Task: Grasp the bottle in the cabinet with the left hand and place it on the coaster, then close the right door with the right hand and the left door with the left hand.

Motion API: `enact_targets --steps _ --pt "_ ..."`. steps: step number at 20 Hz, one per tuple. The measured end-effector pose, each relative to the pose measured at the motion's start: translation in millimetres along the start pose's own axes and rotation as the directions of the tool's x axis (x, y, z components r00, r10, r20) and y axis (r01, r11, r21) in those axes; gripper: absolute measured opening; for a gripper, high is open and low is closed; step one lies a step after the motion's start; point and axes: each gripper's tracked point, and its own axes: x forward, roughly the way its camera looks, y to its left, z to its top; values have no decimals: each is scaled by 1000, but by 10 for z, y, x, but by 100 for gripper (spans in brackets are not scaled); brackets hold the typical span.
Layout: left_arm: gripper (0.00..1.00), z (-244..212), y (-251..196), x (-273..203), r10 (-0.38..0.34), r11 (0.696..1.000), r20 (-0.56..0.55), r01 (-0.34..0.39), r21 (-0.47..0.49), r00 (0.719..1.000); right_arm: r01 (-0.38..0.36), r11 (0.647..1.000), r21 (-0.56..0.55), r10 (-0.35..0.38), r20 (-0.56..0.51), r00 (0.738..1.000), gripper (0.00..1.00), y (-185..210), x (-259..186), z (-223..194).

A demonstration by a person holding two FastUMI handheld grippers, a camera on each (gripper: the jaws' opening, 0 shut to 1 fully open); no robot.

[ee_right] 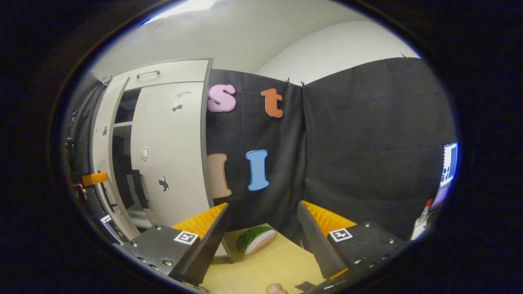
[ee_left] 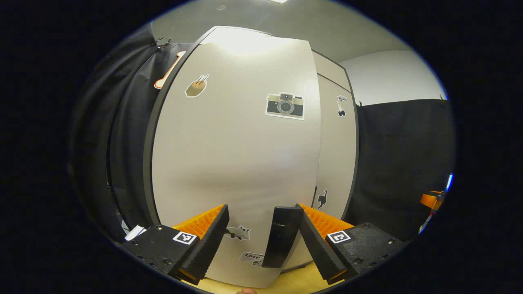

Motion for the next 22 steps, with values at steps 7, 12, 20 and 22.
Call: enact_targets --steps 7,12,20,22 --pt "100 -32 -12 245 22 1000 -12 -22 6 1000 16 1000 14 -16 -6 1000 100 -197 84 -74" --pt "100 -56 -7 352 53 998 -18 -53 45 998 12 999 29 -12 -4 1000 100 -237 180 -105" --pt "100 -81 17 489 79 995 -21 -78 64 997 -9 1000 29 9 -8 1000 100 -164 320 -127" --pt "100 -85 21 522 83 995 -22 -81 62 996 -14 1000 25 14 -2 1000 100 -159 327 -121"
